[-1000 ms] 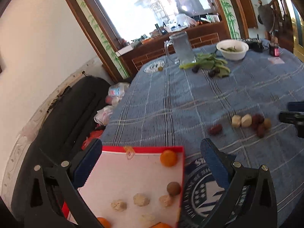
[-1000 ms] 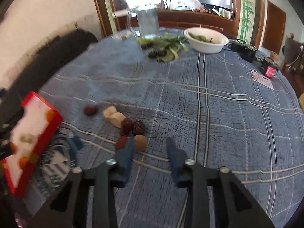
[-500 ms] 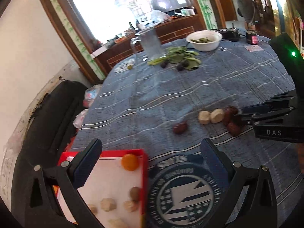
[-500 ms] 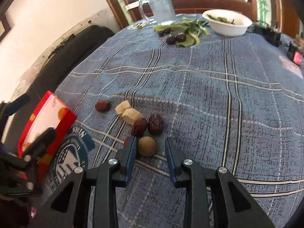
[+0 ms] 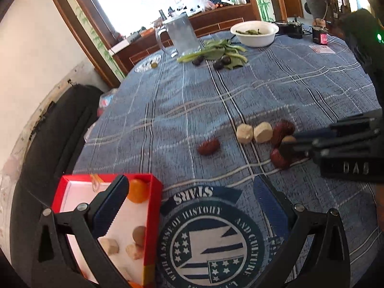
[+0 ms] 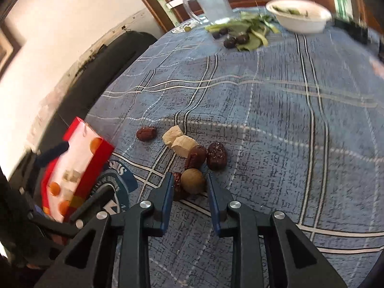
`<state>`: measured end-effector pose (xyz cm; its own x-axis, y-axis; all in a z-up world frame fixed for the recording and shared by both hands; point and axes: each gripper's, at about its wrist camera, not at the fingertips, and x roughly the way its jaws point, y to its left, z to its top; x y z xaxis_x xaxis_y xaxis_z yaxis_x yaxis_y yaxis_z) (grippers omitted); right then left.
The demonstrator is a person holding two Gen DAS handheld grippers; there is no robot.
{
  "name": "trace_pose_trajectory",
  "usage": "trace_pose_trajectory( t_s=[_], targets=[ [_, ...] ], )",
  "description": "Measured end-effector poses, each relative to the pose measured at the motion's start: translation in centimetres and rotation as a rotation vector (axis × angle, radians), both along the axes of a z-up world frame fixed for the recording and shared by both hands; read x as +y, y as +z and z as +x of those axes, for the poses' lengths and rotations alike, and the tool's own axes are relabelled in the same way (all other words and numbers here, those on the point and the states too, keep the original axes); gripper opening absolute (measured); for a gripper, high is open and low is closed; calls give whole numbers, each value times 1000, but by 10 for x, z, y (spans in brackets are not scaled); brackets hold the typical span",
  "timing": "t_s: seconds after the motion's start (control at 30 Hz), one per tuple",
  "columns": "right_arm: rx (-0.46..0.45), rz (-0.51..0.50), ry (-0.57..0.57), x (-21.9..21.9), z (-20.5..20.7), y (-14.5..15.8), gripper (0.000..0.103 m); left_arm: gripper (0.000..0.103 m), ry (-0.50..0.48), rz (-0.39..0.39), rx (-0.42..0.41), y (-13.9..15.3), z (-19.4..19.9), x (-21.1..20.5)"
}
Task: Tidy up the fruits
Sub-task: 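Grasp a brown kiwi from the pile with the right gripper, then grasp a red date with the left gripper while the right holds the kiwi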
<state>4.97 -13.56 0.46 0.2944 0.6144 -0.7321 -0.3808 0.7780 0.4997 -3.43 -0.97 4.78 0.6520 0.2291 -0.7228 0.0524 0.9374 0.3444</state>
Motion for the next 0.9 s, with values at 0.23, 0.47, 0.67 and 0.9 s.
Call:
trace_pose_trajectory(
  t_s=[0.23, 0.47, 0.67, 0.9],
  targets=[
    [133, 122, -79, -22, 12, -7, 20, 103, -25, 17, 1, 2, -12, -11],
    [62, 68, -247, -55, 10, 11, 20, 103, -76, 9, 20, 1, -2, -37],
    [62, 1, -298, -64, 13, 7, 20, 81, -118, -43, 92, -13, 28, -59],
    [68, -29, -265, -59, 13, 4, 20, 64, -88, -109, 165, -31, 46, -61]
  ],
)
